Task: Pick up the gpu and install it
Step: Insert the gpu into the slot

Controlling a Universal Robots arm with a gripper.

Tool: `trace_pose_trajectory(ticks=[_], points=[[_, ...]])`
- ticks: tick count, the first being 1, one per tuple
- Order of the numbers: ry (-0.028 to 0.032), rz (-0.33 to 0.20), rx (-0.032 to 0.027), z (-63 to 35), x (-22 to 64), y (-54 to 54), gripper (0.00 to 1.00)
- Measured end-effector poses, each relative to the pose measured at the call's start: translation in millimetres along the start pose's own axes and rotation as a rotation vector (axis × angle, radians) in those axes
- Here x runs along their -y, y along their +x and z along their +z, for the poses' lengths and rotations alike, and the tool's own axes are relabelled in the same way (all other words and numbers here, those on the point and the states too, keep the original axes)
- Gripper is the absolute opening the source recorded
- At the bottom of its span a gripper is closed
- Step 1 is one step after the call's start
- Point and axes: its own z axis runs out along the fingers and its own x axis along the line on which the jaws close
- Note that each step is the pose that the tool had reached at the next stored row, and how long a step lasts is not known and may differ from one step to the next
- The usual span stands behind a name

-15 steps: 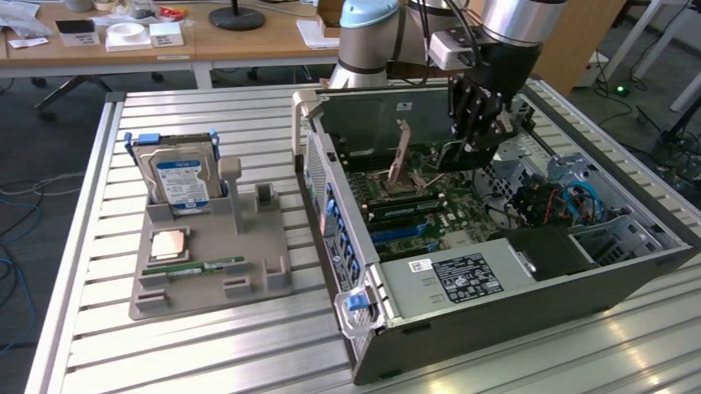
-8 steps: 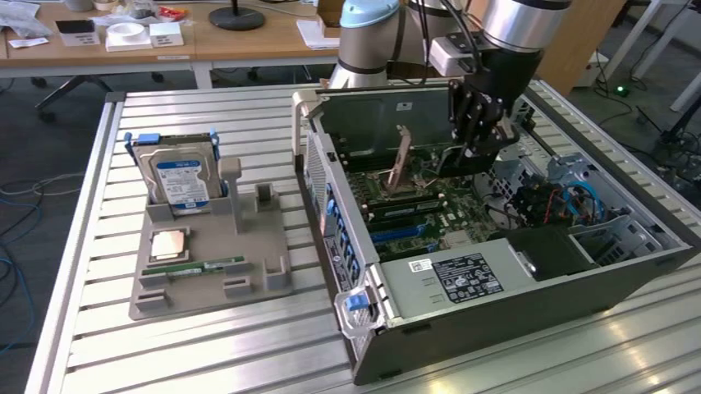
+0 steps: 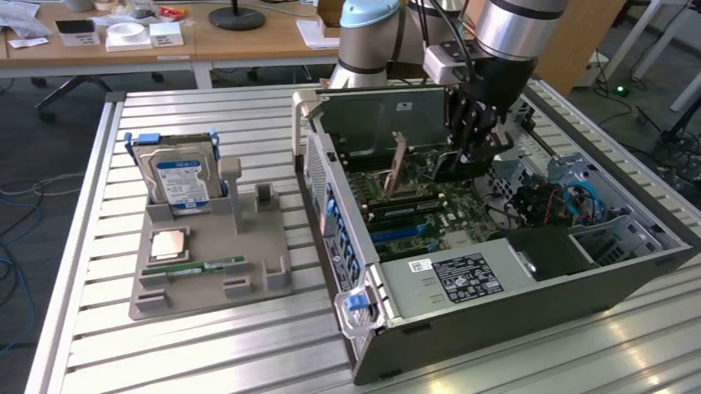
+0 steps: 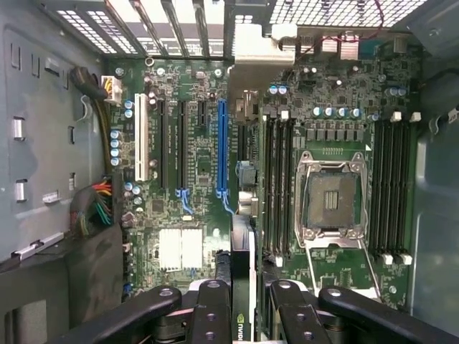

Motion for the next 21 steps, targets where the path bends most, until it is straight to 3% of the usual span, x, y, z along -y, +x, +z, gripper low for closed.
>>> trace_pose_trajectory(ticks=[21], points=[[-0.0001,-0.002,-0.0001,5.2,-5.1,0.5,0.26]])
